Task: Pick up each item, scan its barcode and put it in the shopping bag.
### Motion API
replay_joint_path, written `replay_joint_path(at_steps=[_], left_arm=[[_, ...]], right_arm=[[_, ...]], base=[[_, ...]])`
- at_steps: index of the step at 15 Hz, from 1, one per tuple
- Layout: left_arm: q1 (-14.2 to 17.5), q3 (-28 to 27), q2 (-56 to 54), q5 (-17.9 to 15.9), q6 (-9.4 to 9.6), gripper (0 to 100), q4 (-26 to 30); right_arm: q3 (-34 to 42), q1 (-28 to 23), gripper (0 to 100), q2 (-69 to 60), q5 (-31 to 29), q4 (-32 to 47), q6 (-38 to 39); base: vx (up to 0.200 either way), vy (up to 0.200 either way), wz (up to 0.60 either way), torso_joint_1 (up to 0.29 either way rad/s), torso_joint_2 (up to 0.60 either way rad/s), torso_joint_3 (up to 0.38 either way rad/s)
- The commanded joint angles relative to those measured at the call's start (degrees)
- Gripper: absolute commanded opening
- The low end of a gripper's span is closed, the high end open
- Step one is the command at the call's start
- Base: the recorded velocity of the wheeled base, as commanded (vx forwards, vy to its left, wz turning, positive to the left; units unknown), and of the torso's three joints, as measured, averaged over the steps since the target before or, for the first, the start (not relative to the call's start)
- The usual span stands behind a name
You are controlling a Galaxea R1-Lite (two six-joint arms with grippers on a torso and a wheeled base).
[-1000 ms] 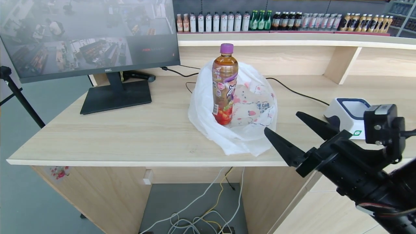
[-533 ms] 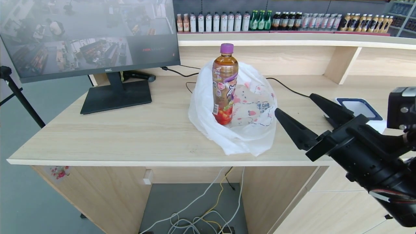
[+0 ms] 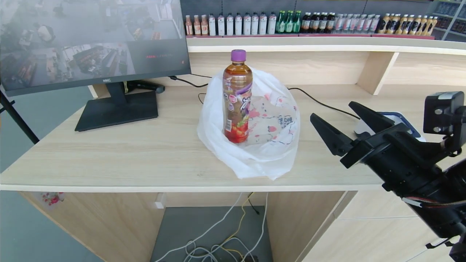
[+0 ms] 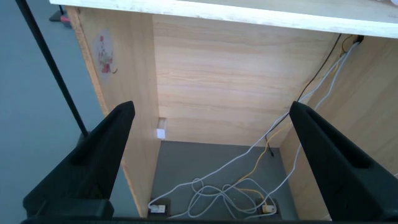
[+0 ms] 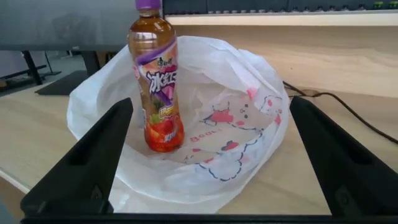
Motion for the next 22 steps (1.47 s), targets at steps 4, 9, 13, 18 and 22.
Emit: replay_joint_path(at_steps=[4, 9, 13, 18, 22], left_arm=[[0.0, 0.0, 0.0, 0.0, 0.00, 100, 0.1], [0.0, 0.0, 0.0, 0.0, 0.00, 100, 0.0], [0.0, 0.0, 0.0, 0.0, 0.00, 100, 0.0], [0.0, 0.0, 0.0, 0.0, 0.00, 100, 0.1], [0.0, 0.0, 0.0, 0.0, 0.00, 100, 0.0]], right_arm=[[1.2, 0.1, 100, -0.2, -0.1, 0.0, -0.2], [2.0, 0.1, 100, -0.2, -0.1, 0.0, -0.1], [2.7, 0.3, 100, -0.1, 0.0, 0.0, -0.1], [5.0, 0.3, 100, -0.9, -0.1, 0.0, -0.1], [5.1, -0.1, 100, -1.0, -0.1, 0.0, -0.1]], base=[[0.000, -0.200, 0.00, -0.002, 0.00, 0.004], [0.000, -0.200, 0.00, 0.001, 0.00, 0.005], [0.000, -0.200, 0.00, -0.001, 0.00, 0.001], [0.000, -0.200, 0.00, 0.001, 0.01, 0.002], [0.000, -0.200, 0.00, 0.004, 0.00, 0.001]])
